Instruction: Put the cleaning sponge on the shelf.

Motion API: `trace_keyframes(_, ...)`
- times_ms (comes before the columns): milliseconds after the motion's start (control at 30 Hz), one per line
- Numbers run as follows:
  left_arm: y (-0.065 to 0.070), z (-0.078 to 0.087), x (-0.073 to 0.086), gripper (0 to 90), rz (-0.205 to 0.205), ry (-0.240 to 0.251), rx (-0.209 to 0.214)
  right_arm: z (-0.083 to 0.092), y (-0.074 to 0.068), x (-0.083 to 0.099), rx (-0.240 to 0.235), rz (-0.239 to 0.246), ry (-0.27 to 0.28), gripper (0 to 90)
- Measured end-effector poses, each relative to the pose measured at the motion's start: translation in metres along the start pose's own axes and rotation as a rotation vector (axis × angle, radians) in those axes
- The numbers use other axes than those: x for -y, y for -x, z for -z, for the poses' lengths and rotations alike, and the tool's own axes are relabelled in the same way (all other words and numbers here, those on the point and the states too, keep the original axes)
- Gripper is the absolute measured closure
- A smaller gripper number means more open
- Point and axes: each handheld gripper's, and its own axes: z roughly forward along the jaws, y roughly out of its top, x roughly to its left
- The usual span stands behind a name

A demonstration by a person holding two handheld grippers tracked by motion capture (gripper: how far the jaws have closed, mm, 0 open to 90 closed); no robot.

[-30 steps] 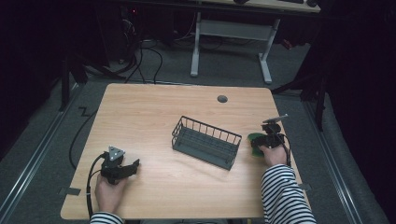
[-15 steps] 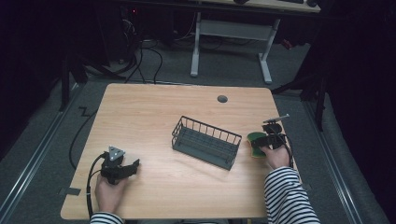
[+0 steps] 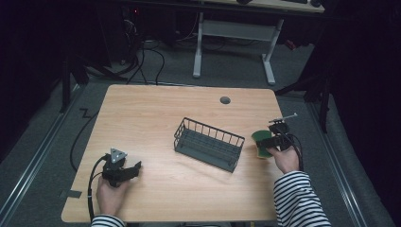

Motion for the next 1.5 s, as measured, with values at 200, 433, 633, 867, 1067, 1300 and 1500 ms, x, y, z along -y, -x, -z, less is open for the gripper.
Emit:
trace_keyframes(200, 0.0, 0.0, 0.0, 29.8, 0.0, 0.0, 0.0, 0.008, -0.004, 0.0, -0.016, 0.024, 0.023, 31.3)
trace_keyframes(433, 0.0, 0.0, 0.0, 29.8, -0.001, 0.0, -0.001, 0.023, -0.009, -0.004, -0.023, 0.066, 0.056, 31.2)
trace_keyframes(633, 0.0, 0.0, 0.0, 29.8, -0.001, -0.001, -0.001, 0.038, -0.019, -0.008, -0.033, 0.118, 0.095, 31.2)
trace_keyframes(867, 0.0, 0.0, 0.0, 29.9, -0.002, -0.001, -0.002, 0.049, -0.032, -0.014, -0.052, 0.17, 0.125, 31.2)
trace_keyframes(1067, 0.0, 0.0, 0.0, 29.9, -0.001, -0.001, -0.001, 0.059, -0.044, -0.019, -0.062, 0.215, 0.145, 31.3)
trace_keyframes(1300, 0.0, 0.0, 0.0, 29.9, -0.002, -0.001, -0.002, 0.069, -0.062, -0.029, -0.081, 0.273, 0.166, 31.2)
trace_keyframes(1500, 0.0, 0.0, 0.0, 29.9, 0.0, 0.0, 0.0, 0.067, -0.081, -0.036, -0.098, 0.325, 0.164, 31.2)
